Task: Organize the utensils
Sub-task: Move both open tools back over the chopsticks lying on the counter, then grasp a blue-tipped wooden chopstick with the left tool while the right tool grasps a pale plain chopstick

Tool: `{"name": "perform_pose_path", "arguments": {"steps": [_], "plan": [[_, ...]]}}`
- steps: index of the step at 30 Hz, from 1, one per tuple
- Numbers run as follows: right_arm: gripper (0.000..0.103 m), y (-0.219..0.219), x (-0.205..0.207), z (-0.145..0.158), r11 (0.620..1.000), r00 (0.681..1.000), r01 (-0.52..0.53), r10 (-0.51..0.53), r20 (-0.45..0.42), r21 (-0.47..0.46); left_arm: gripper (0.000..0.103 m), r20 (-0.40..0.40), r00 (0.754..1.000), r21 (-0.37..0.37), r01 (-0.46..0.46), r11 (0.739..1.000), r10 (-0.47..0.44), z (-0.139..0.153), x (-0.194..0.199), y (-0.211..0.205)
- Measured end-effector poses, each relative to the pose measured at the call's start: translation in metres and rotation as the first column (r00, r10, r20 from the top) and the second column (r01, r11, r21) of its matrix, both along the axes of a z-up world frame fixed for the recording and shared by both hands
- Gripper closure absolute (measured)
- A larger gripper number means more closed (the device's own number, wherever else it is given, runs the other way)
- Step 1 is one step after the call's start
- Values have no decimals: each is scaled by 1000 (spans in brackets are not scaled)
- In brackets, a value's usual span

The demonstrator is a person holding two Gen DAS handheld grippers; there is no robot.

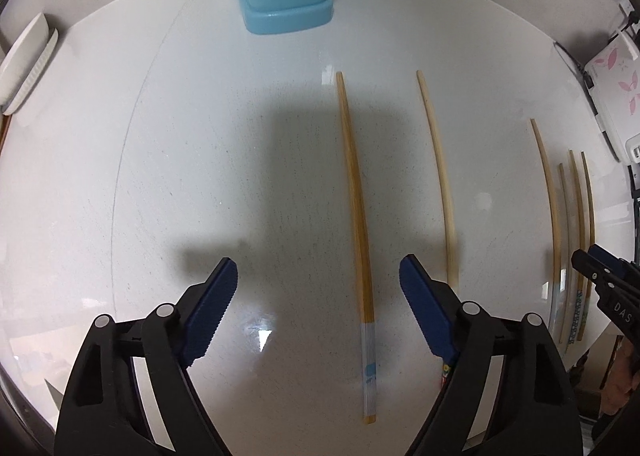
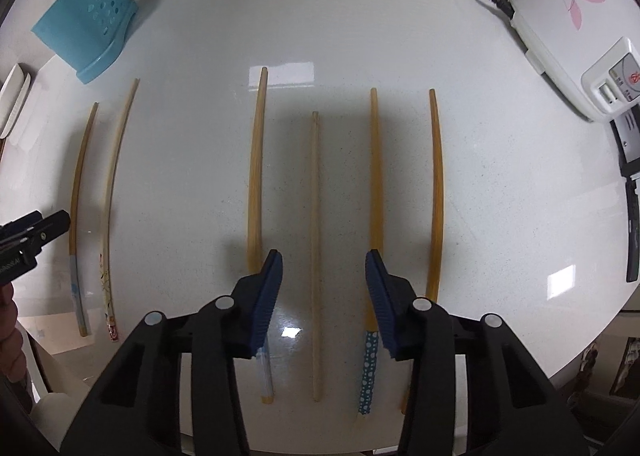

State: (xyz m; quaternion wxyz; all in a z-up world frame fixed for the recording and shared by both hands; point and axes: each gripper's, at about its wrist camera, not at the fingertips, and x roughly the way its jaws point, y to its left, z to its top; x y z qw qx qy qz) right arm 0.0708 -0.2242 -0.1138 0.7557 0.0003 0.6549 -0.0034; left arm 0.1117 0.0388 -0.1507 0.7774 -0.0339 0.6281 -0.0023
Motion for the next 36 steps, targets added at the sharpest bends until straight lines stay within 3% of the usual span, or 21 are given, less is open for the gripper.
{"name": "perform_pose_path", "arguments": {"steps": [2, 5, 16, 24, 28, 36], "plan": [[68, 0, 2, -2, 1000, 1000, -1, 1, -15, -3, 31, -19, 1000, 5, 2, 1000, -2, -4, 1, -1], [76, 1, 6, -6, 1000, 999, 1, -1, -43, 9, 32, -39, 999, 4, 0, 1000, 0, -7, 4, 1], [89, 8, 26, -12, 1000, 997, -14, 15, -81, 16, 42, -56, 998, 16, 1, 1000, 0, -4, 5, 4], [94, 13, 33, -16, 1000, 995, -10, 11, -98, 16, 73, -77, 996, 6, 37, 999, -36, 3, 14, -12], [99, 16, 37, -17, 1000, 995, -8, 10, -103, 17, 95, -88, 995, -6, 45, 999, -45, 7, 18, -19], [99, 22, 41, -13, 1000, 997, -3, 4, -79, 15, 96, -78, 996, -15, 48, 999, -49, 11, 15, -20]]}}
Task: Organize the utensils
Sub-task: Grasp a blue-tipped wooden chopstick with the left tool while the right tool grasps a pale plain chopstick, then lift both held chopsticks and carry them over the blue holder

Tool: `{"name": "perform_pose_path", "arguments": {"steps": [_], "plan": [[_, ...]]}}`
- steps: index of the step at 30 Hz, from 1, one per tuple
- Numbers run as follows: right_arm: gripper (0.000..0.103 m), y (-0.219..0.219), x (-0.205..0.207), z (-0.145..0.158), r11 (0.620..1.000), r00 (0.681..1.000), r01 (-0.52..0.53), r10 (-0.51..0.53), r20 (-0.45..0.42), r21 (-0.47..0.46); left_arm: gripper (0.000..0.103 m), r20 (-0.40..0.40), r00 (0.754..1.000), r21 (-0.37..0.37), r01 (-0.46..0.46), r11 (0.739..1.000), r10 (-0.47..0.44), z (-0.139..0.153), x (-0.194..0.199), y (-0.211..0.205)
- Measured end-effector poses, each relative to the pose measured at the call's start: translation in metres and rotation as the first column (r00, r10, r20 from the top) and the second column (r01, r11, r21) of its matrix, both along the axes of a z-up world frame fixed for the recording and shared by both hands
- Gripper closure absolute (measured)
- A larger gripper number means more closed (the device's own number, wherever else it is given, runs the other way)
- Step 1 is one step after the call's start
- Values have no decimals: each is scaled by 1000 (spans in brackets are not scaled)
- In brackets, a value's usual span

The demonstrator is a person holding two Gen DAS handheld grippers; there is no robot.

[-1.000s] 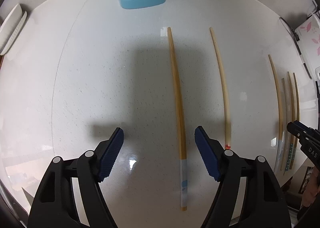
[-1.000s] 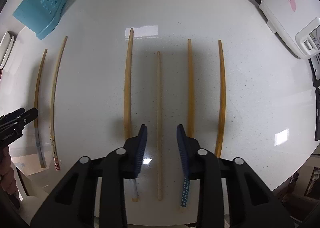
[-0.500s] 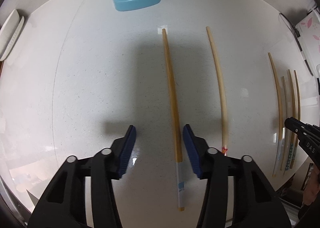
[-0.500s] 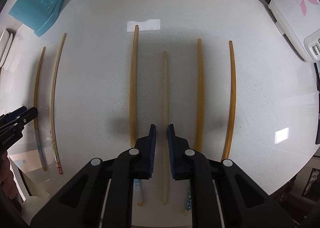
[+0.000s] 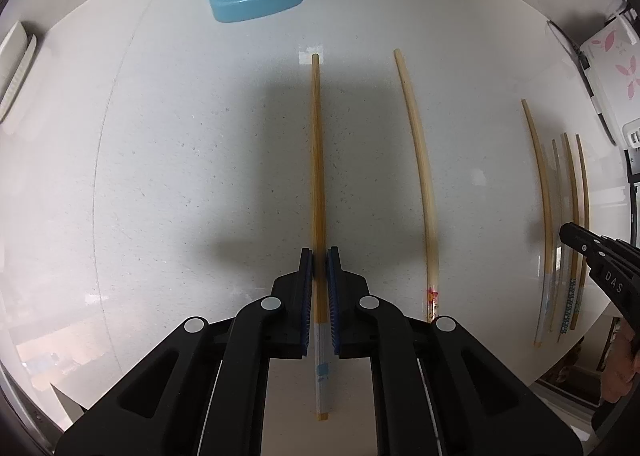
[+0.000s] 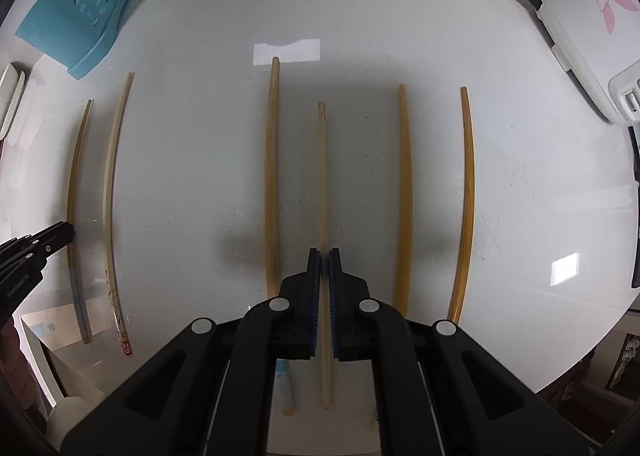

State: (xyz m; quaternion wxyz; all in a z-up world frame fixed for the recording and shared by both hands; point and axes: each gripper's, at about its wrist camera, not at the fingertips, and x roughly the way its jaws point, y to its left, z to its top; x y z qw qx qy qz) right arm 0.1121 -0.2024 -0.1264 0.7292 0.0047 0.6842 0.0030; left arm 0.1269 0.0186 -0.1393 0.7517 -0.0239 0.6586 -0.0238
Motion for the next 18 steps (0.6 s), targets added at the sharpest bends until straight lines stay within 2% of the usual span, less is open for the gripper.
{"name": "perform_pose_path", "arguments": {"steps": [11, 18], "plan": [[99, -3, -8, 21, 1000, 999, 4, -5, 51, 15, 96, 69, 997, -15, 18, 1000, -17, 33, -13, 10], [99, -7, -21, 41, 1000, 995, -2, 0, 98, 25, 96, 150, 988, -16, 39, 999, -36, 58, -31, 15]]}}
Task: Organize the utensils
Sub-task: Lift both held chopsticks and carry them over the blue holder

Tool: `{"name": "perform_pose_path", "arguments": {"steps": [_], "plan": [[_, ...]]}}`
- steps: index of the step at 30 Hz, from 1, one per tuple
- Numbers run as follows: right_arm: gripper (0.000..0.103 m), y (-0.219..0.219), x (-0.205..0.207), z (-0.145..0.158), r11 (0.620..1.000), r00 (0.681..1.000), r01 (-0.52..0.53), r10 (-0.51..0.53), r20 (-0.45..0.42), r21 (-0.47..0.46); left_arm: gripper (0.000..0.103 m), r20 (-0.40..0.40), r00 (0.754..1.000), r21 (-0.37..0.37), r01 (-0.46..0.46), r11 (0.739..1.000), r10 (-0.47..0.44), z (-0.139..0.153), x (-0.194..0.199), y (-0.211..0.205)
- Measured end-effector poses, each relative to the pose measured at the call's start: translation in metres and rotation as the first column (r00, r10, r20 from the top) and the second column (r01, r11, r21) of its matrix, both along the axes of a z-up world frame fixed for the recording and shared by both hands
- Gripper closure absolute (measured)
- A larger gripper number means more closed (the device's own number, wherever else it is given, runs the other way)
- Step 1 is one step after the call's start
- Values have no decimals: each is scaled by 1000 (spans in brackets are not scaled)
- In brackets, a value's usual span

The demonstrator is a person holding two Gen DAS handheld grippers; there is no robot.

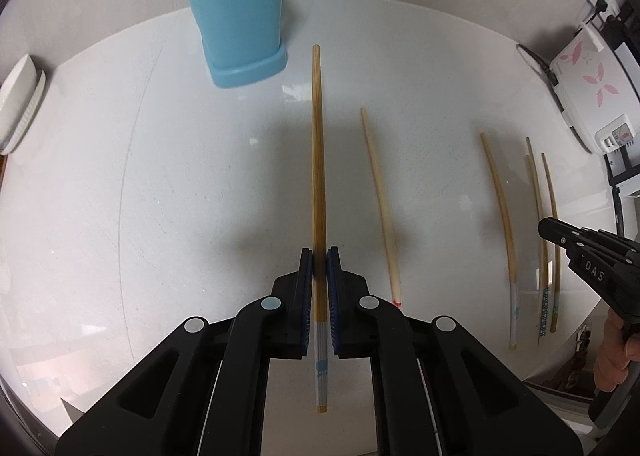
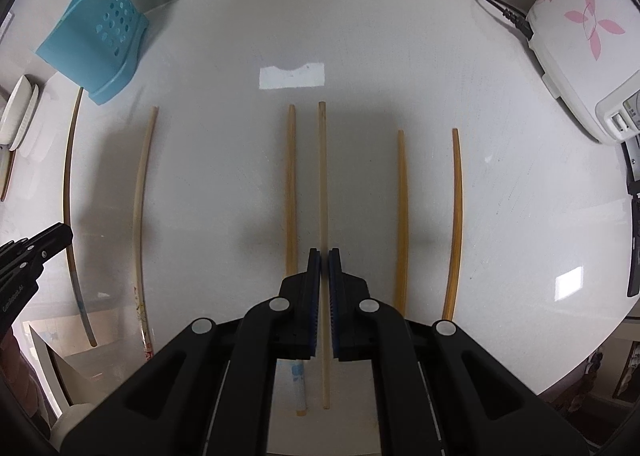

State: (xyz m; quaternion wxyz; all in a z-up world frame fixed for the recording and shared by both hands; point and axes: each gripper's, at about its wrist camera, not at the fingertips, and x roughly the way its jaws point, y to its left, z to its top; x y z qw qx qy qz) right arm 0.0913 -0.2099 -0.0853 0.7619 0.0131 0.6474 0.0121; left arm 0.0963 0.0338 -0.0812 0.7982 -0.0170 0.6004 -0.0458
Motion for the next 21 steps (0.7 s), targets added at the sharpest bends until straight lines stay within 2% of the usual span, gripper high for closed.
{"name": "perform_pose_path", "arguments": {"steps": [12, 21], "plan": [[99, 6, 5, 33, 1000, 994, 11, -14, 109, 27, 96, 113, 994, -17, -2, 1000, 4, 41, -8, 22], [99, 11, 21, 60, 999, 982, -2, -6, 188, 45, 96, 206, 978, -35, -34, 999, 40, 69, 1, 24]]}}
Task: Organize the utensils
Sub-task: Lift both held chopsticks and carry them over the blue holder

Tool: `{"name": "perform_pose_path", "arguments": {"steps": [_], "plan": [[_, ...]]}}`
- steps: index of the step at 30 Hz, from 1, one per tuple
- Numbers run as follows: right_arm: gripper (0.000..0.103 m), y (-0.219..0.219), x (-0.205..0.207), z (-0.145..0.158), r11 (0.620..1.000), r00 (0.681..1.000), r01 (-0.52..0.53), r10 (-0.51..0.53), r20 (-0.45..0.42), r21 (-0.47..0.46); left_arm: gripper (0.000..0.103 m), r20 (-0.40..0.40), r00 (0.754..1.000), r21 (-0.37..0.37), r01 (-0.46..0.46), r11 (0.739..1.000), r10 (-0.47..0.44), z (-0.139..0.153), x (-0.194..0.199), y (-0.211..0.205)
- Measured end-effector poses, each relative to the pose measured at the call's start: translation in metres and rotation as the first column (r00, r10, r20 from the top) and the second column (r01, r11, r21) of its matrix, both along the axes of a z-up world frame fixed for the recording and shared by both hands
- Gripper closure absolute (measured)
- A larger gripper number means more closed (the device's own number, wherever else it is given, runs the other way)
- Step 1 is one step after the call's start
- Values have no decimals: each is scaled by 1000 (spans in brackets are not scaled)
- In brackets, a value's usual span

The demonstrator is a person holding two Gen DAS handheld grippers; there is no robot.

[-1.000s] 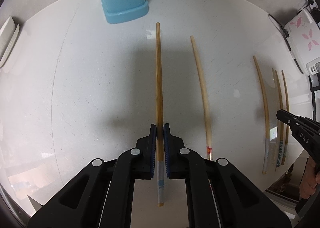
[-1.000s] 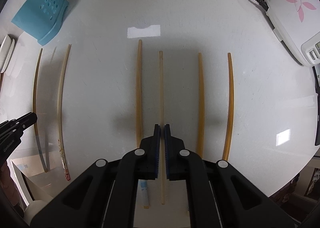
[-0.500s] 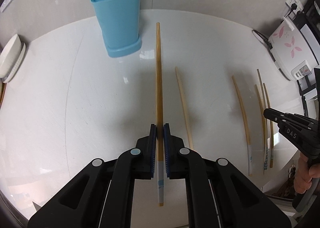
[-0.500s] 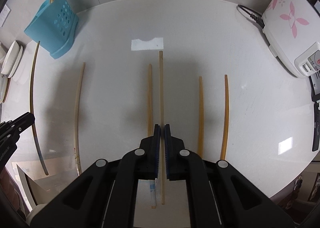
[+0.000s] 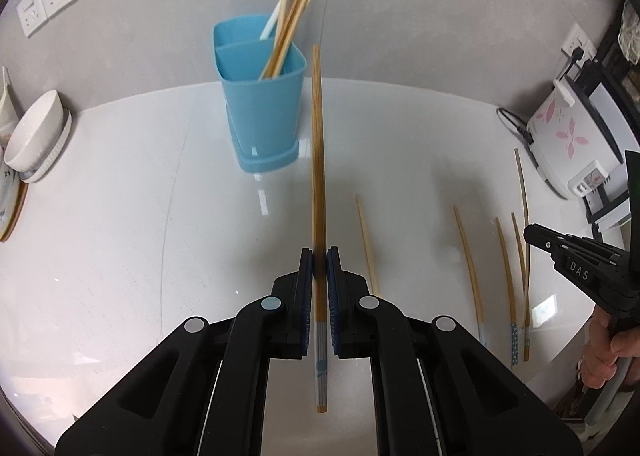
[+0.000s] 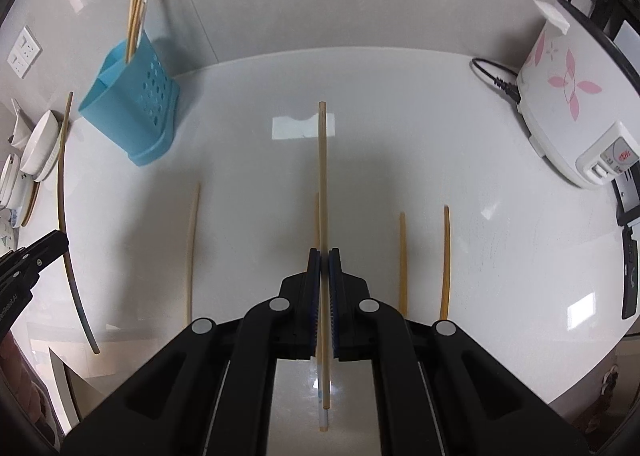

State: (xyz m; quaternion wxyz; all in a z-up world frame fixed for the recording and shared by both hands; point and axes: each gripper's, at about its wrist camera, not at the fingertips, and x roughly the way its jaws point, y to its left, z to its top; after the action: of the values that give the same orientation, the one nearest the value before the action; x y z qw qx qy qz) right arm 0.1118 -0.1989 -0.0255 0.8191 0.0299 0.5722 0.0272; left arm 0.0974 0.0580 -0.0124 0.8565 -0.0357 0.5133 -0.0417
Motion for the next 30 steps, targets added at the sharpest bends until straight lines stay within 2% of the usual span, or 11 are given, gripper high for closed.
{"name": "perform_pose_path", "arguments": {"steps": [18, 25, 30], "plan": [[100, 57, 40, 59, 994, 981, -99, 90, 170, 44, 96, 160, 984, -18, -69, 997, 71, 45, 35, 25], [99, 77, 56, 78, 991, 969, -116, 100, 227, 60, 96, 237, 968, -38, -78, 996, 85, 63, 51, 33], [100, 90, 69, 91, 989, 956, -127, 99, 275, 83, 96, 316, 945, -60, -67, 996, 82, 79, 64, 39]]}}
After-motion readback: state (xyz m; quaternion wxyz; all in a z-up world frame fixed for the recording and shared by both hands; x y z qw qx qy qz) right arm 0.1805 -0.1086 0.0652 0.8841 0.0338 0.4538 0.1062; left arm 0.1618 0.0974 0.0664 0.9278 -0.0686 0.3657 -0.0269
